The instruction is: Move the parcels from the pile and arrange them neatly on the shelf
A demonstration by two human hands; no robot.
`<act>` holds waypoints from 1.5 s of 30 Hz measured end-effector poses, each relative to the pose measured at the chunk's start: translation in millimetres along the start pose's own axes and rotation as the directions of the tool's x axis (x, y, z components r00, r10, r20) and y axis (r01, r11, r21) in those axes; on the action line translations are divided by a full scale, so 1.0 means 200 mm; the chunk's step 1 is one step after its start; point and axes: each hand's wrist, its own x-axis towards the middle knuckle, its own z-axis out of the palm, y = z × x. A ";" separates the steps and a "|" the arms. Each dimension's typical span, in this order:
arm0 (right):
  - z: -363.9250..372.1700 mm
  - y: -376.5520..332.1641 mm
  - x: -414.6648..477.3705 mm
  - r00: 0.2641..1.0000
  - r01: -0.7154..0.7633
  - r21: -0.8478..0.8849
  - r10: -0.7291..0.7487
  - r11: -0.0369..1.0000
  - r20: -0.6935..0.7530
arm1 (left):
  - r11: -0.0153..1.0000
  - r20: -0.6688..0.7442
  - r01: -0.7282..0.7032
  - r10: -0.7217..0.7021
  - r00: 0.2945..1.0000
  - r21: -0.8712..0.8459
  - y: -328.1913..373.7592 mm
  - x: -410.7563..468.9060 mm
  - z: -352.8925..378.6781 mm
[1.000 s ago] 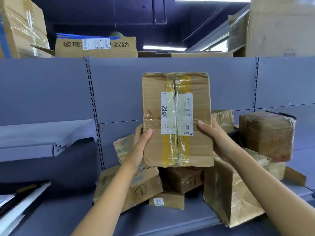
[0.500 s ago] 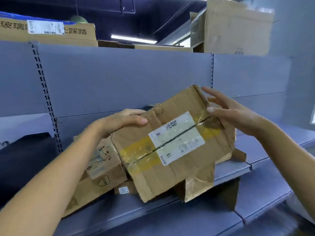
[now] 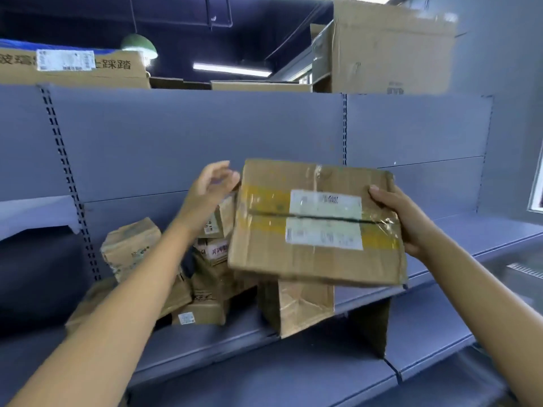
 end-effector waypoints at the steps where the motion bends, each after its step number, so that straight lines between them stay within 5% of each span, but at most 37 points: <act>1: -0.03 0.01 -0.01 0.996 0.058 0.069 -0.052 0.996 -0.077 | 0.998 -0.093 -0.017 0.011 0.996 -0.067 -0.05 -0.05 0.08; 3: -0.09 0.03 -0.05 0.957 0.191 0.170 -0.145 0.967 -0.250 | 0.955 -0.104 0.032 -0.065 0.992 -0.293 -0.13 -0.15 0.28; 6: -0.18 0.07 -0.15 0.859 0.308 0.066 -0.248 0.949 -0.447 | 0.811 0.049 0.157 -0.157 0.986 -0.563 -0.17 -0.21 0.62; 9: -0.29 0.12 -0.28 0.797 0.317 0.000 -0.267 0.948 -0.542 | 0.666 0.132 0.295 -0.285 0.950 -0.686 -0.17 -0.22 0.95; 12: -0.44 0.21 -0.44 0.803 0.218 -0.029 -0.196 0.976 -0.562 | 0.622 0.118 0.289 -0.301 0.946 -0.728 -0.19 -0.22 1.18; 16: -0.63 0.26 -0.62 0.913 -0.017 -0.131 -0.038 0.991 -0.407 | 0.742 0.007 0.140 -0.179 0.984 -0.655 -0.20 -0.15 1.23; 22: -0.71 0.16 -0.60 0.962 -0.078 -0.193 0.023 0.978 -0.273 | 0.801 0.312 0.194 -0.010 0.950 -0.566 -0.15 -0.06 1.39; 29: -0.85 0.29 -0.73 0.816 0.011 -0.039 -0.031 0.999 -0.577 | 0.706 0.531 0.395 -0.032 0.847 -0.588 -0.24 -0.14 1.72; 35: -1.05 0.40 -0.95 0.646 0.003 -0.024 -0.020 1.000 -0.763 | 0.629 0.746 0.603 -0.054 0.664 -0.491 -0.42 -0.38 2.04; 41: -1.32 0.39 -1.12 0.590 -0.052 -0.082 -0.036 0.995 -0.806 | 0.710 0.606 0.599 -0.304 0.735 -0.370 -0.52 -0.40 2.40; 45: -1.59 0.34 -1.14 0.564 -0.046 -0.070 -0.032 0.997 -0.825 | 0.726 0.582 0.638 -0.411 0.702 -0.257 -0.56 -0.41 2.67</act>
